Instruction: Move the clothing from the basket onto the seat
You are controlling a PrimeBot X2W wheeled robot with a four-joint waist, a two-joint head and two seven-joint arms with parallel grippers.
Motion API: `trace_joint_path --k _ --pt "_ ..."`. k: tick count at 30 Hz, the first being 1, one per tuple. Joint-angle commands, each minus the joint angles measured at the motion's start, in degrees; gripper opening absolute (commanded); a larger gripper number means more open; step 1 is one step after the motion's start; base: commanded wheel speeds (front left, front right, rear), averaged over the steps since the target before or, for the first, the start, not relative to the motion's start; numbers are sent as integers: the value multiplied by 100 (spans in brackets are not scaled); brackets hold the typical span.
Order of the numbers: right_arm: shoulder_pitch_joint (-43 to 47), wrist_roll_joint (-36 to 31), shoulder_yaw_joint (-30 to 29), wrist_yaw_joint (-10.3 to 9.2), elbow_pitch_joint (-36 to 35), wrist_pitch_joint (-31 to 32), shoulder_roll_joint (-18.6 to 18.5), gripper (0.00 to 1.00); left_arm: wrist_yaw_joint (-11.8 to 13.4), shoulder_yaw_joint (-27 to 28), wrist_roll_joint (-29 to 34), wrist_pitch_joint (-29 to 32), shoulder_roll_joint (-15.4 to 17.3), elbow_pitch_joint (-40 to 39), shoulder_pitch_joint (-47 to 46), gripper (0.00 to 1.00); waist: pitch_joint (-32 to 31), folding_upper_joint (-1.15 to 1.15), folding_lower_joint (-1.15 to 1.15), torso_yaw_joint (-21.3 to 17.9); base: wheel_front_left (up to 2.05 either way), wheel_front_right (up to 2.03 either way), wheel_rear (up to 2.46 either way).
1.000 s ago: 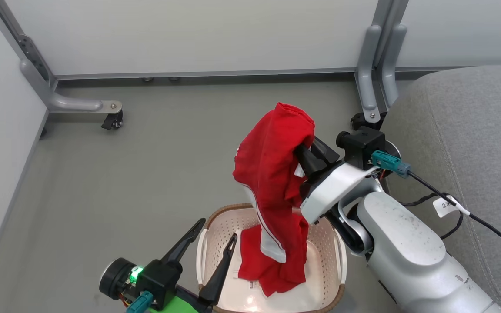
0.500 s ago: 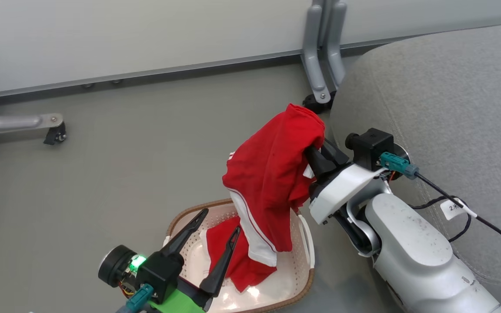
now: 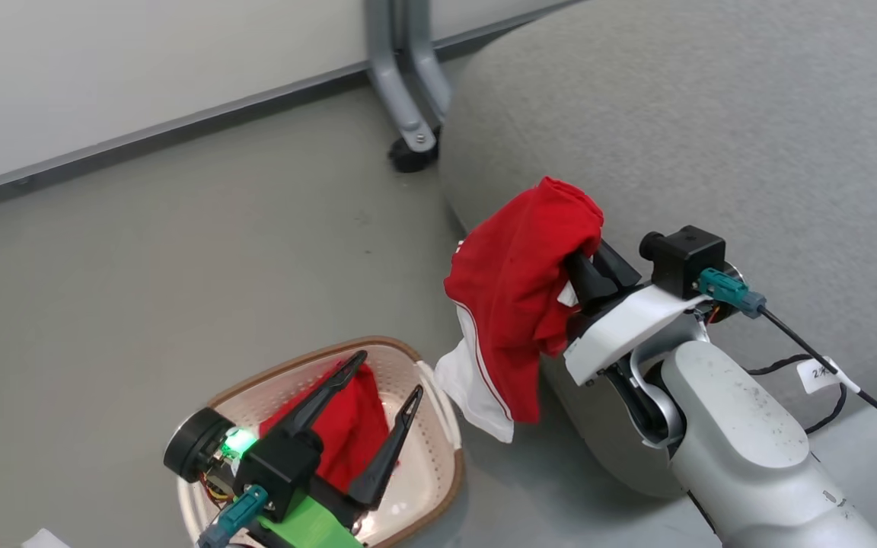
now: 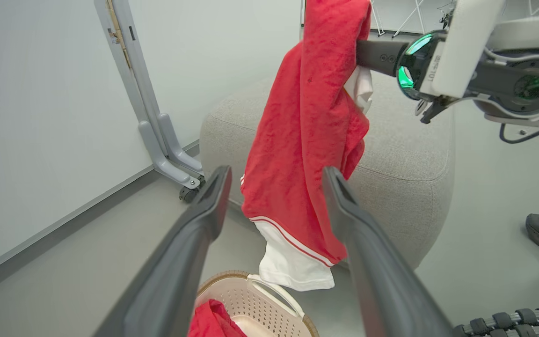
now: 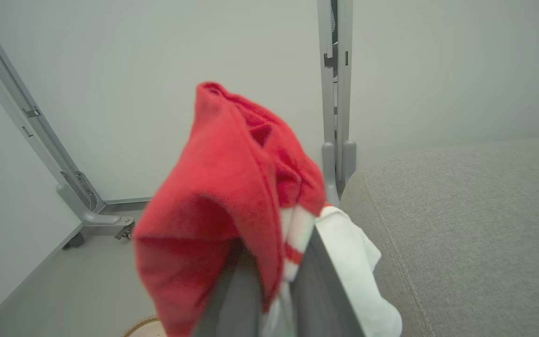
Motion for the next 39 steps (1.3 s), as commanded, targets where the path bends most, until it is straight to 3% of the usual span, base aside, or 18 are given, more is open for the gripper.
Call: trace_joint_path --k 1,7,11,17,29,38,39 --pt "67 -33 -60 0 -8 -47 49 0 3 0 71 37 74 -44 -116 100 319 0 0 -658 0 0 0" --pt "-12 -44 -413 0 -1 -76 91 0 -61 -47 116 229 190 -229 -258 100 597 0 0 -1046 0 0 0" --pt "-219 -48 -818 0 95 -80 22 0 -121 -84 165 367 256 -376 -409 100 857 0 0 -1075 0 0 0" --pt "-787 -80 -1597 0 312 -78 -260 0 -263 -143 309 505 325 -601 -838 100 1458 0 0 -763 0 0 0" --pt "-2381 -452 -3126 0 294 -79 -1205 0 -368 -37 549 474 404 -881 -1731 100 2632 0 0 88 0 0 0" --pt "-2325 -513 -4070 0 1143 -74 -1123 0 -456 -205 602 371 281 -823 -2129 100 3278 0 0 473 0 0 0" --pt "-2279 -529 -4122 0 1263 -75 -1068 20 -457 -224 610 356 271 -804 -2155 100 3311 0 0 493 0 0 0"
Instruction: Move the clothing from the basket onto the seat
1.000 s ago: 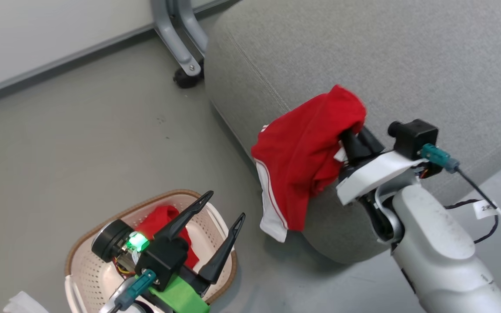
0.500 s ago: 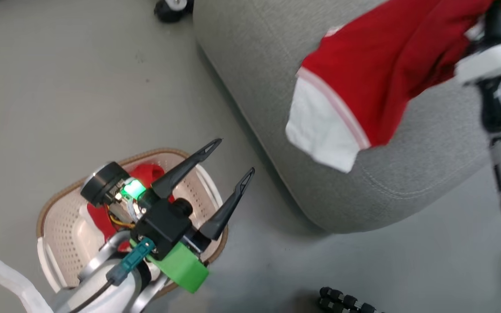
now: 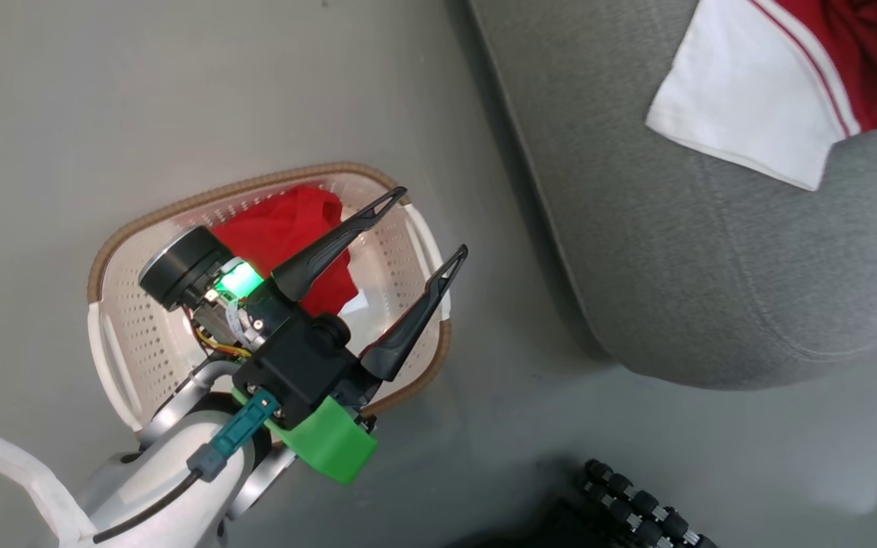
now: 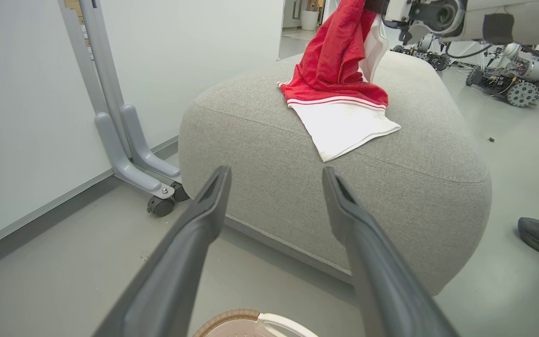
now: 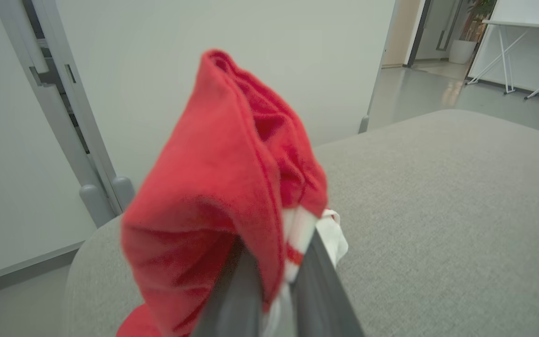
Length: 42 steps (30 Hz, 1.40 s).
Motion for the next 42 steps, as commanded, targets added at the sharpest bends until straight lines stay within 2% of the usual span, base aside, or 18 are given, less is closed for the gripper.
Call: trace_joint_path --k 1,2,8,12,18,24,32,42 --pt "116 -41 -114 0 174 -18 84 51 -21 -18 45 -47 -14 28 -145 100 456 0 -1 409 0 0 0" --pt "148 -72 -194 0 259 -18 109 100 -23 -32 36 -51 -14 57 -151 100 478 0 -1 420 0 0 0" --pt "577 -299 -591 0 241 -18 462 100 17 -41 22 -160 -33 194 -185 100 451 0 -1 430 0 0 0" --pt "1128 -347 -799 0 -144 -18 766 100 62 -40 -37 -258 -94 334 -137 100 256 0 -1 452 0 0 0" --pt "2077 -438 -798 0 -876 -17 1190 100 216 -53 -115 -487 -235 612 80 100 -173 0 -1 498 0 0 0" --pt "2952 -640 -498 0 -1697 -18 1473 100 489 59 -276 -787 -386 976 391 100 -739 0 -1 610 0 0 0" --pt "3754 -1040 300 0 -2813 -18 1577 100 903 433 -590 -1098 -560 1481 826 100 -1448 0 -1 911 0 0 0" --pt "4347 -1180 1141 0 -3326 -18 1578 100 1285 1392 -754 -1211 -767 1717 1322 100 -2088 0 -1 1442 0 0 0"
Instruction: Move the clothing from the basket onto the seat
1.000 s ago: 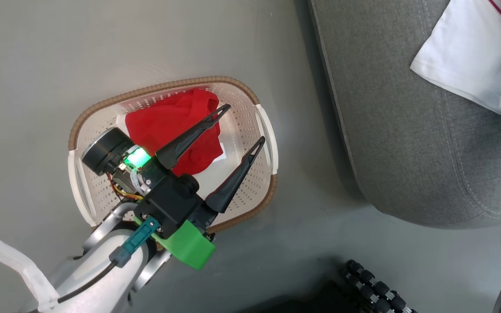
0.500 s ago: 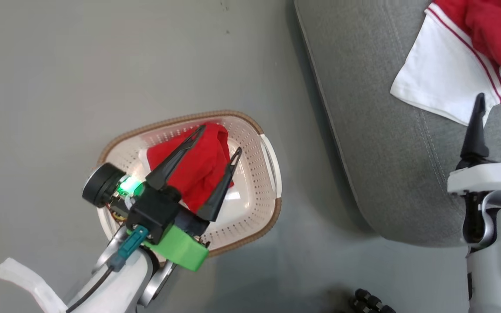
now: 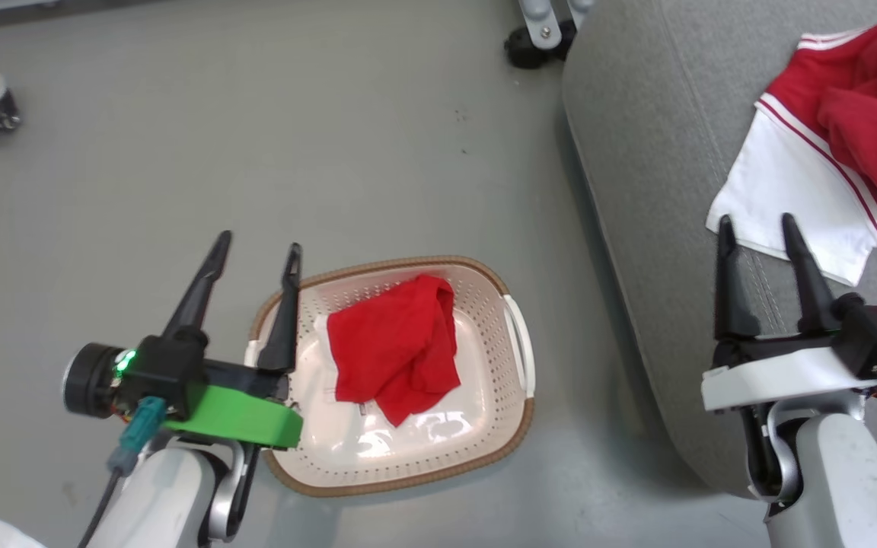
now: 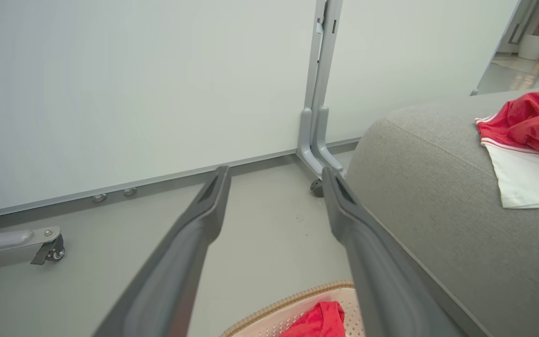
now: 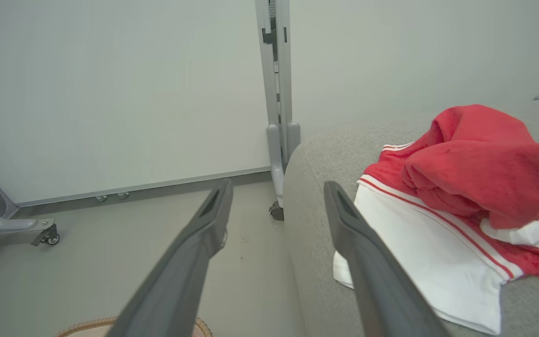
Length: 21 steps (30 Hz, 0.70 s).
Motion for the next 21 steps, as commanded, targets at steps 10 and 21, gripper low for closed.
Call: trace_joint_path --k 10,21 --pt "485 -200 470 0 -345 217 -14 100 -79 1433 221 -12 -448 -93 905 100 -813 0 1 641 0 0 0" --pt "1060 -211 497 0 -729 564 -12 100 -507 2193 681 -13 -928 24 1594 100 -1270 0 1 711 0 0 0"
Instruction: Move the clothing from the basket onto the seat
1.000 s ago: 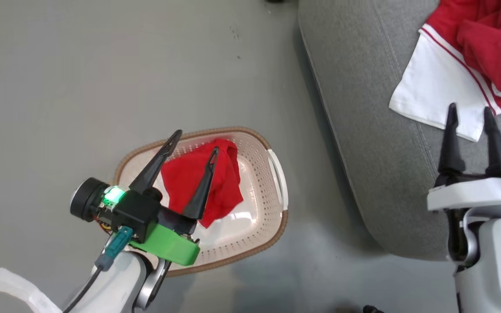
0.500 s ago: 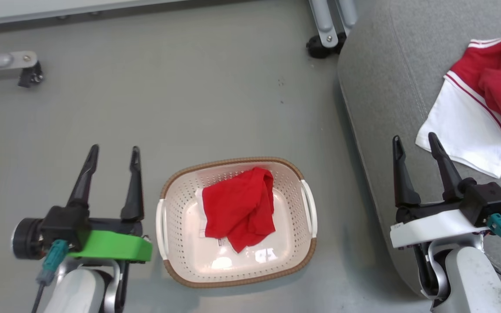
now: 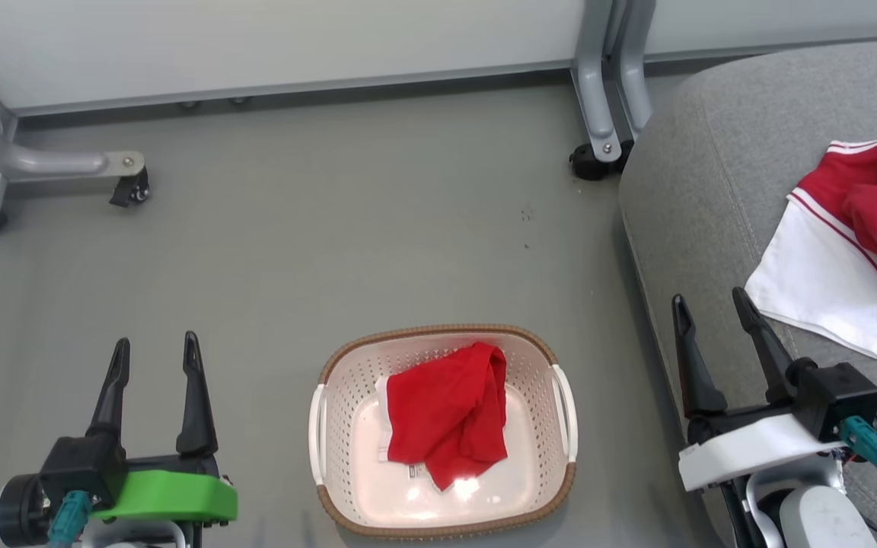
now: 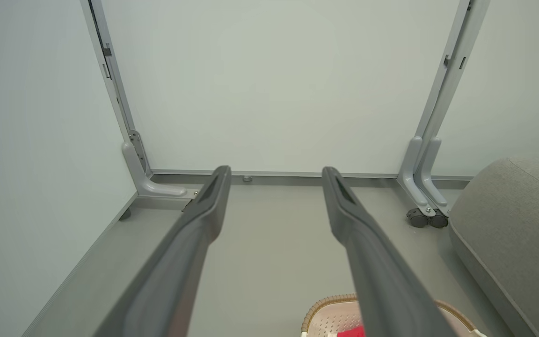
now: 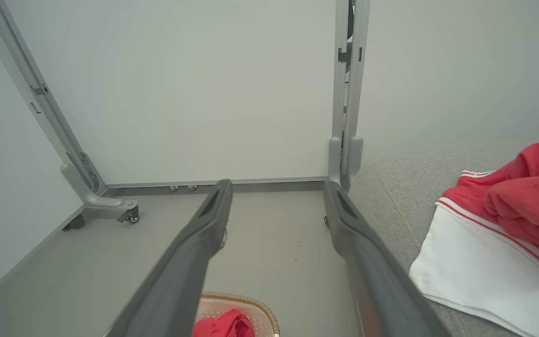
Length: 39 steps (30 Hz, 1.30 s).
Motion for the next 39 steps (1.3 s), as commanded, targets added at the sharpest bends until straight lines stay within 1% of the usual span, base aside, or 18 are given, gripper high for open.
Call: trace_joint_path --k 1,6,15,22,27,39 --pt "112 -7 27 0 -49 48 -16 100 -66 46 76 -1 -15 33 124 100 -137 0 1 38 0 0 0" --pt "352 31 95 0 -85 143 -15 100 -244 149 295 -1 -150 166 319 100 -349 0 1 26 0 0 0" --pt "731 16 75 0 -189 295 -16 100 -440 187 539 -2 -303 402 642 100 -678 0 1 -7 0 0 0" --pt "884 6 67 0 -309 402 -16 100 -520 236 656 -2 -374 575 744 100 -847 0 1 -12 0 0 0" --pt "916 44 98 0 -355 447 -16 100 -602 306 678 -2 -390 695 681 100 -870 0 1 -2 0 0 0" --pt "930 80 137 0 -350 494 -16 100 -690 426 755 -2 -452 846 613 100 -904 0 1 7 0 0 0"
